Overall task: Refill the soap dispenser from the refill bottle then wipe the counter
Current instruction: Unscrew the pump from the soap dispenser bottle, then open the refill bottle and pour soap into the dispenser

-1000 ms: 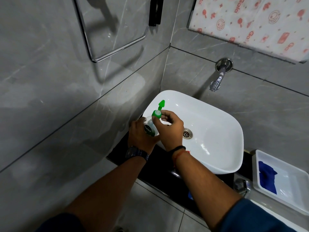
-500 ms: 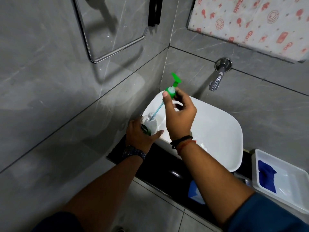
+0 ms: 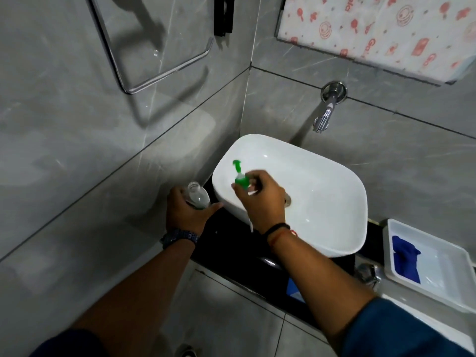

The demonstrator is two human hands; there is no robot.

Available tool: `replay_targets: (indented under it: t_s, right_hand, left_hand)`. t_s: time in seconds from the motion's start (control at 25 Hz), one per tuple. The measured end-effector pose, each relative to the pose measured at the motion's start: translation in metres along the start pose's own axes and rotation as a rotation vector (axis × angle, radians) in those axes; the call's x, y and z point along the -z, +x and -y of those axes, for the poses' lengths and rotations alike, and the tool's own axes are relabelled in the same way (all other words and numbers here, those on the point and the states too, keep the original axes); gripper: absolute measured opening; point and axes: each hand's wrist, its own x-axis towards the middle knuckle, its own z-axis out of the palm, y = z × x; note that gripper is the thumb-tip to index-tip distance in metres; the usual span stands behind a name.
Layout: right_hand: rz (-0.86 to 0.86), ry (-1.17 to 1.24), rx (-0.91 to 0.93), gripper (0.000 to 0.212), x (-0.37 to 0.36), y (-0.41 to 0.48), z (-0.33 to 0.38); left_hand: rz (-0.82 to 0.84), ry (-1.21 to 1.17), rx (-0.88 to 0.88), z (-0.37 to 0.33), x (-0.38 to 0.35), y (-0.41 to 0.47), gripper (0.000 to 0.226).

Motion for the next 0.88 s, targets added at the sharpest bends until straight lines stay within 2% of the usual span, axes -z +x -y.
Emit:
replay_targets:
  t_s: [0.16, 0.24, 0.36, 0.48, 0.68, 0.88]
  right_hand:
    - [0.271, -0.318, -0.083, 0.028, -0.015, -0.038, -0.065]
    - [0.379, -0.449, -0.057, 0.028, -0.023, -0.049, -0.087]
    - [0.453, -0.627, 0.06, 0.027, -0.037, -0.06, -0.112]
    - [0.489, -0.775, 0.086, 0.035, -0.052, -0.067, -0.131]
    - [0.519, -0.845, 0.085, 0.04, -0.064, -0.069, -0.15]
    - [0.531, -0.78, 0.041, 0.052, -0.066, -0.067, -0.16]
  left_hand:
    - [-0.007, 0.038, 0.04, 0.03, -0.005, -0.005, 0.094]
    - [0.011, 0.019, 0.036, 0.04, -0.012, -0.007, 0.092]
    - [0.054, -0.006, -0.054, 0.056, -0.025, -0.007, 0.084]
    - [0.049, -0.034, -0.122, 0.069, -0.034, -0.005, 0.076]
    - [0.026, -0.023, -0.183, 0.089, -0.039, -0.004, 0.076]
    - [0.031, 0.018, -0.193, 0.097, -0.036, -0.004, 0.082]
